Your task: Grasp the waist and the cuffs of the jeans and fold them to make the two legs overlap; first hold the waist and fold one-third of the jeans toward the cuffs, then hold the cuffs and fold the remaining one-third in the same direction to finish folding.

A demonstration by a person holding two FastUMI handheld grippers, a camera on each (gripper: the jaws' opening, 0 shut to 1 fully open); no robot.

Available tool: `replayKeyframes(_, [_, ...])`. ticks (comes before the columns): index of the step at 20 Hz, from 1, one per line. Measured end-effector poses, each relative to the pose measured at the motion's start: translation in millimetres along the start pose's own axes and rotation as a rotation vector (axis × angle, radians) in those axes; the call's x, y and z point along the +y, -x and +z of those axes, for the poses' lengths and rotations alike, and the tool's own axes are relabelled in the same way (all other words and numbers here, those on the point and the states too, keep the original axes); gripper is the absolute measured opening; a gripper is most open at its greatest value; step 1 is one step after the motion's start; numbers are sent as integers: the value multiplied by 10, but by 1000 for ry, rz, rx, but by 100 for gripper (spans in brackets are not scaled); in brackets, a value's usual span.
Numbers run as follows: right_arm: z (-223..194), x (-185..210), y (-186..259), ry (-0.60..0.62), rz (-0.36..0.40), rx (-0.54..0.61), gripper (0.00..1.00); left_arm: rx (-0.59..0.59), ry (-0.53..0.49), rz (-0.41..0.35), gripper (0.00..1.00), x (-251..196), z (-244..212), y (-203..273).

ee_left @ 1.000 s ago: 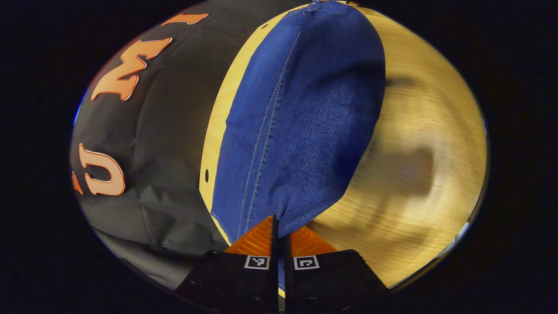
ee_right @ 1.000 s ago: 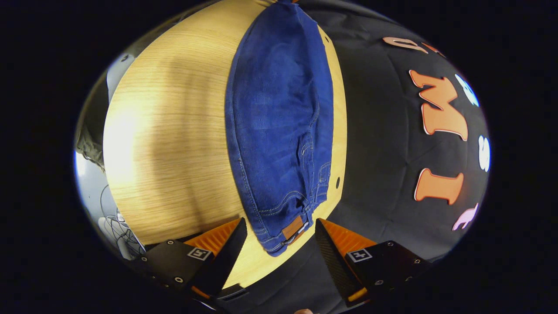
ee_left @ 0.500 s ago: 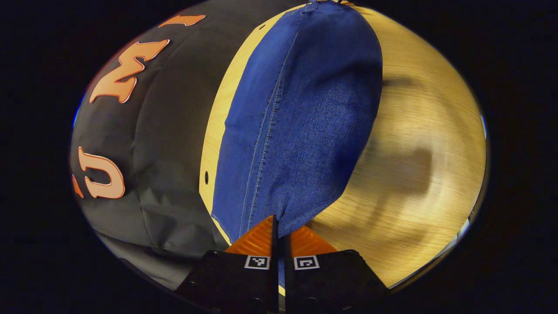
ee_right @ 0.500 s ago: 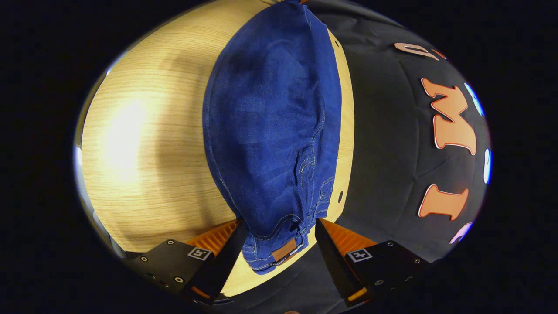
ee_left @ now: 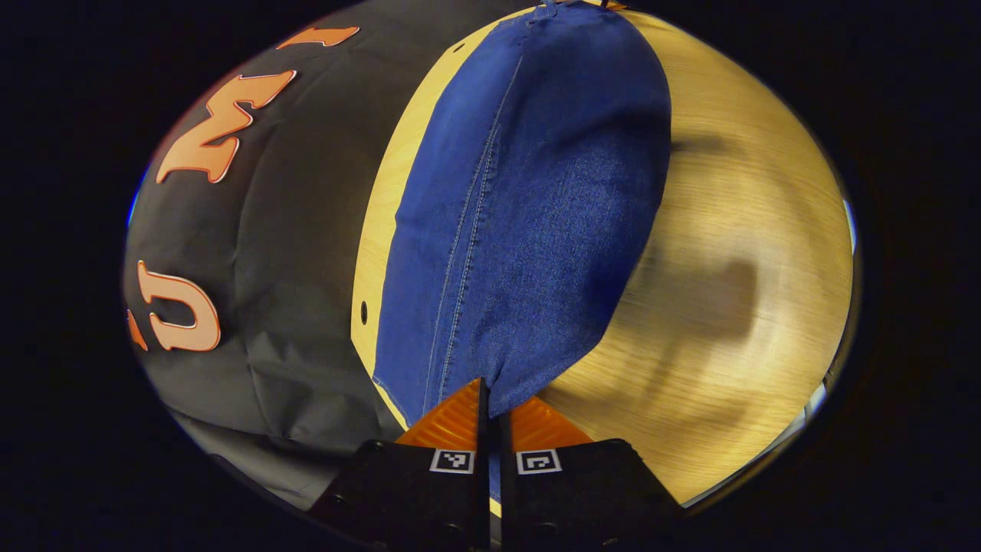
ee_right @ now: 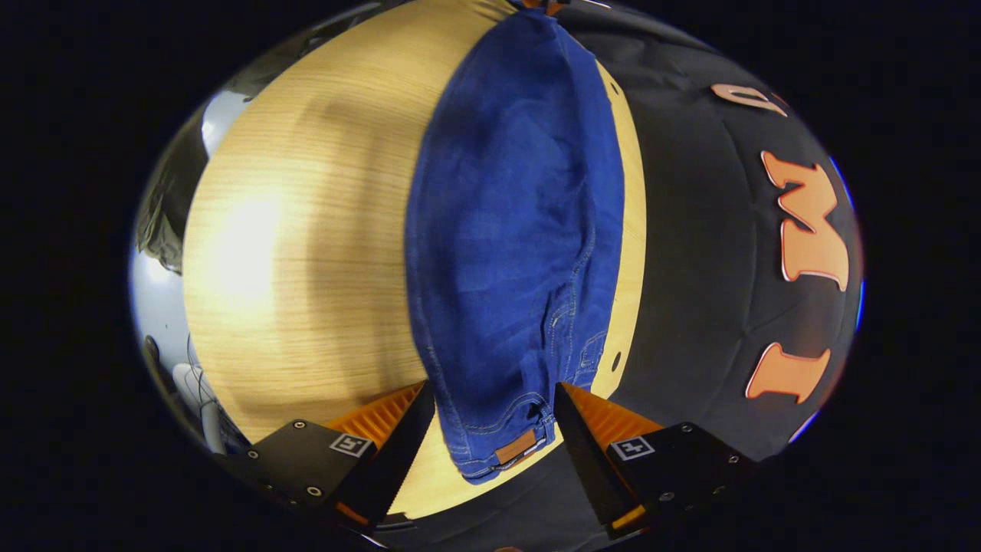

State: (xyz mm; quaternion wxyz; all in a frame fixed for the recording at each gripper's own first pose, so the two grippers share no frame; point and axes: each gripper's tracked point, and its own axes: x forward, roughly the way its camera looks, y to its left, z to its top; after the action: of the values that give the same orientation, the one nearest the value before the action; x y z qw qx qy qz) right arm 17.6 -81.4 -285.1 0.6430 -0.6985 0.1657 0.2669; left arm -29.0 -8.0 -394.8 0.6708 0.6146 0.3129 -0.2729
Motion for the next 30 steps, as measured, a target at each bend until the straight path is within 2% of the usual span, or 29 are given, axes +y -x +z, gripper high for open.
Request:
replayKeyframes(2, [-3, -11, -50, -19, 20, 9, 97, 0, 9, -5, 6, -19, -6, -3])
replayKeyframes(4, [16, 97, -106, -15, 68, 4, 88, 2, 14, -15, 6, -39, 0, -1])
replayKeyframes(7, [-26, 213, -164, -14, 107, 22, 39, -4, 18, -30, 6, -52, 3, -22])
replayKeyframes(9, [-64, 199, -193, -27, 127, 48, 11, 2, 21, -69, 6, -103, 2, -24])
replayKeyframes(10, [-80, 199, -161, -45, 154, 56, 10, 7, 24, -97, 6, -123, -3, -10])
replayKeyframes(11, [-76, 209, -175, -57, 175, 53, 5, 11, 28, -127, 6, -152, -16, 8])
replayKeyframes(13, [-72, 195, -129, -90, 234, 50, 5, 29, 14, -175, 6, -188, -26, 96])
replayKeyframes(14, [-65, 173, -99, -107, 264, 43, 5, 18, 9, -193, 10, -172, -17, 122])
replayKeyframes(15, [-61, 142, -55, -122, 290, 36, 5, 8, 11, -228, 6, -149, 5, 92])
replayKeyframes(19, [-81, -24, 83, -228, 402, 29, 5, -4, 37, -389, 7, -141, 32, 155])
replayKeyframes(22, [-91, -231, 172, -238, 482, 30, 5, -24, 17, -456, 6, 77, 65, 209])
replayKeyframes(27, [-103, -527, 203, -295, 578, 41, 5, -33, -5, -626, 7, 379, 80, 413])
replayKeyframes(28, [-94, -606, 186, -316, 603, 43, 5, -34, -29, -646, 2, 393, 37, 301])
replayKeyframes(30, [-75, -815, 167, -354, 627, 43, 5, -25, -57, -650, 2, 599, 70, 277])
